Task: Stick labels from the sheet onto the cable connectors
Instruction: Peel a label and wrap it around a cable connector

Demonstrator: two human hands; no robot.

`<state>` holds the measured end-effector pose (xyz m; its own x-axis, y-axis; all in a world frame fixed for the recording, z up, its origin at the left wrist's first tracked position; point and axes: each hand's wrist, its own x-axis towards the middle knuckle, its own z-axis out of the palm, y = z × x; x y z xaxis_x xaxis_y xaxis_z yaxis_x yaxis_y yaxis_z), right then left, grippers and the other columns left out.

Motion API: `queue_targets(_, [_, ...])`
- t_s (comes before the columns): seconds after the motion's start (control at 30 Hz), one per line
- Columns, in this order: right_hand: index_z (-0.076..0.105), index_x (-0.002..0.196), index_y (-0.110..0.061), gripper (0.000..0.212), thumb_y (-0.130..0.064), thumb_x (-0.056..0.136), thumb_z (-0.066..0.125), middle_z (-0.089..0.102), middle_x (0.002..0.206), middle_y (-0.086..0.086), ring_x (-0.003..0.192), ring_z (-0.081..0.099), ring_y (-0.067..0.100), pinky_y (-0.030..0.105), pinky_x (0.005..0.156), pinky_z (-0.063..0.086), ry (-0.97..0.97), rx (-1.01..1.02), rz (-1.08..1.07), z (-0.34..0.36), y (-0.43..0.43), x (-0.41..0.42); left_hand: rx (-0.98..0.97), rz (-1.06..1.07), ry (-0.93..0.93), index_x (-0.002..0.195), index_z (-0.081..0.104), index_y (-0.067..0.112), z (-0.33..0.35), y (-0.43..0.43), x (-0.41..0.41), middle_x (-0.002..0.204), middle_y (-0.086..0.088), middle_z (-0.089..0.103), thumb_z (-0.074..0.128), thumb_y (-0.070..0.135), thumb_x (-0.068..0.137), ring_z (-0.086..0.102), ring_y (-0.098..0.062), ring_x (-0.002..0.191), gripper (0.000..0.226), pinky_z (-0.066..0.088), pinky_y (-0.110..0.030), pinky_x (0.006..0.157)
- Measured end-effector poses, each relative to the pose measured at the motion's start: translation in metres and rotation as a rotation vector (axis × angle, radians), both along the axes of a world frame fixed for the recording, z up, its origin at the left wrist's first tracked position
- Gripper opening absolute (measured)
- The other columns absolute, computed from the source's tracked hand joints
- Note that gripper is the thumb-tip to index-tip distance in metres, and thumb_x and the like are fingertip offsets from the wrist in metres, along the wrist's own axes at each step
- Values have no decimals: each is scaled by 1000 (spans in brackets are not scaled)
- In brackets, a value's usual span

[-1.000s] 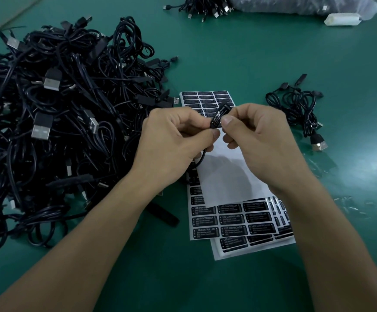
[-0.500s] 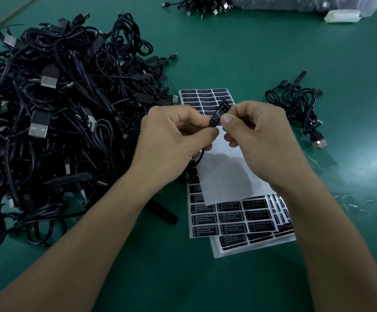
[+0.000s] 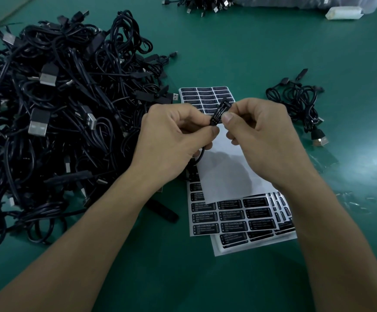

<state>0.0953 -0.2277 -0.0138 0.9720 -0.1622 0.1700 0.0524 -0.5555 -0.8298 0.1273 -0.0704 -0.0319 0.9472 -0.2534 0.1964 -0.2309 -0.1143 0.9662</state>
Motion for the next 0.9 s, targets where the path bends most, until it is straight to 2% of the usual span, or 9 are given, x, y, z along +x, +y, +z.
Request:
queue_targets(0.23, [64, 78, -22, 20, -24, 98, 60, 68, 77, 9, 77, 63, 30, 50, 74, 54, -5, -2, -7, 1, 2, -1, -1, -8, 13, 73, 73, 20, 0, 0, 0, 65, -5, 73, 80, 4, 83, 73, -22, 61, 20, 56, -26, 51])
queue_targets(0.53, [64, 76, -26, 21, -26, 97, 61, 68, 72, 1, 73, 63, 23, 45, 73, 55, -25, -2, -25, 0, 3, 0, -13, -22, 27, 73, 72, 17, 1, 1, 0, 66, -4, 73, 80, 2, 82, 74, -18, 61, 18, 54, -23, 50])
queue_targets(0.9, [65, 69, -32, 21, -26, 88, 69, 67, 64, -20, 63, 63, 2, 32, 69, 58, -92, 29, -88, -2, 2, 3, -41, -25, 70, 79, 73, 10, 2, 0, 0, 72, -13, 74, 79, 2, 83, 73, -16, 60, 10, 54, -24, 52])
